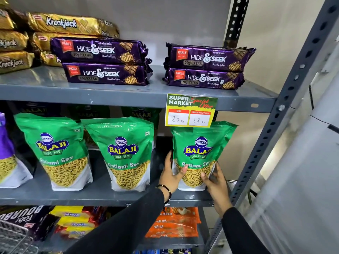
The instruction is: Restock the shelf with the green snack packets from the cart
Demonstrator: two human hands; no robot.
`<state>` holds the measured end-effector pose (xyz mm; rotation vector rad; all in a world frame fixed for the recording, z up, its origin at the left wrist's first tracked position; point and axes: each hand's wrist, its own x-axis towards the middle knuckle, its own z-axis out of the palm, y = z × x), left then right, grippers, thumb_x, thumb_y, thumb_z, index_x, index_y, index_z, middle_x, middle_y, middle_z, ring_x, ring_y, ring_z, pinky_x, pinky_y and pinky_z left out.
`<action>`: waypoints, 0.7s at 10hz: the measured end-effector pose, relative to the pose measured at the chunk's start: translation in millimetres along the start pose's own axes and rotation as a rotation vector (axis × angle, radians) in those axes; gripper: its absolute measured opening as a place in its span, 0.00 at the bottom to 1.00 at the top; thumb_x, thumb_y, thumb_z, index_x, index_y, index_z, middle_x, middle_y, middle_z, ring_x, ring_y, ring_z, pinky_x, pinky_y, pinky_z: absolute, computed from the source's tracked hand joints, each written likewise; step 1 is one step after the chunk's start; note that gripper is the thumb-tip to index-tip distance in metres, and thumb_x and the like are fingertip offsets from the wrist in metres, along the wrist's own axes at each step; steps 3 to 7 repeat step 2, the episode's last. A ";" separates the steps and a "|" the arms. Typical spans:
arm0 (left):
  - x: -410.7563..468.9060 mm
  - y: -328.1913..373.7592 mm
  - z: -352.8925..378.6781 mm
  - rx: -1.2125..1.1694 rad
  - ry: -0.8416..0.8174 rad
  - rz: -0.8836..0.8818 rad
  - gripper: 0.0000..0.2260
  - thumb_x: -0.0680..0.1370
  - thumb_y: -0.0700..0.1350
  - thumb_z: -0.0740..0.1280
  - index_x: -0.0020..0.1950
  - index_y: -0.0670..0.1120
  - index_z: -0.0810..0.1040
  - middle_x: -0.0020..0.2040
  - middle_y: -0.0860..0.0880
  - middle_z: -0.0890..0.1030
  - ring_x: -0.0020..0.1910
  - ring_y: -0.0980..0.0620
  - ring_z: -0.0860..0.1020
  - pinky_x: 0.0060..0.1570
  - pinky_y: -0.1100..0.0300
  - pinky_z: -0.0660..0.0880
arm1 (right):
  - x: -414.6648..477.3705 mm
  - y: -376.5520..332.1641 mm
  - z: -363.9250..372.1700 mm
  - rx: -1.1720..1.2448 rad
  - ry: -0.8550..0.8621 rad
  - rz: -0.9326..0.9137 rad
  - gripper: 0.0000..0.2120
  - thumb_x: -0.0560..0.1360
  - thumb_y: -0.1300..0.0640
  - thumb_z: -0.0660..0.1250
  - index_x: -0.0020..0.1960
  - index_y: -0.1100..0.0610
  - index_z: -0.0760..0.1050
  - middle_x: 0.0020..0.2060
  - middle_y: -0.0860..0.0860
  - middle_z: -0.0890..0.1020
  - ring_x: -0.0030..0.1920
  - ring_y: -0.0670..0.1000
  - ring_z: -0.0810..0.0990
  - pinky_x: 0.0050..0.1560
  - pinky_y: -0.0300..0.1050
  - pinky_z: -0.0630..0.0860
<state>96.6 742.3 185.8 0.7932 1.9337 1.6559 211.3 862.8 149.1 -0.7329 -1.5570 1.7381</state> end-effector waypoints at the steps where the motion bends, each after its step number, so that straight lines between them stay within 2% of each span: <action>1: -4.0 -7.3 -7.7 0.011 0.003 0.021 0.37 0.72 0.48 0.69 0.74 0.53 0.49 0.75 0.49 0.60 0.72 0.57 0.57 0.67 0.60 0.57 | -9.3 1.7 11.2 -0.094 0.193 -0.043 0.37 0.67 0.58 0.73 0.71 0.48 0.59 0.69 0.55 0.68 0.66 0.52 0.69 0.67 0.57 0.68; 2: -19.6 -11.5 -18.3 0.043 0.000 0.075 0.34 0.72 0.49 0.69 0.71 0.59 0.53 0.73 0.51 0.61 0.74 0.54 0.59 0.73 0.54 0.58 | -30.9 1.3 35.8 -0.265 0.402 -0.247 0.30 0.68 0.58 0.72 0.67 0.50 0.65 0.64 0.54 0.68 0.65 0.53 0.69 0.66 0.57 0.69; 7: -19.6 -11.5 -18.3 0.043 0.000 0.075 0.34 0.72 0.49 0.69 0.71 0.59 0.53 0.73 0.51 0.61 0.74 0.54 0.59 0.73 0.54 0.58 | -30.9 1.3 35.8 -0.265 0.402 -0.247 0.30 0.68 0.58 0.72 0.67 0.50 0.65 0.64 0.54 0.68 0.65 0.53 0.69 0.66 0.57 0.69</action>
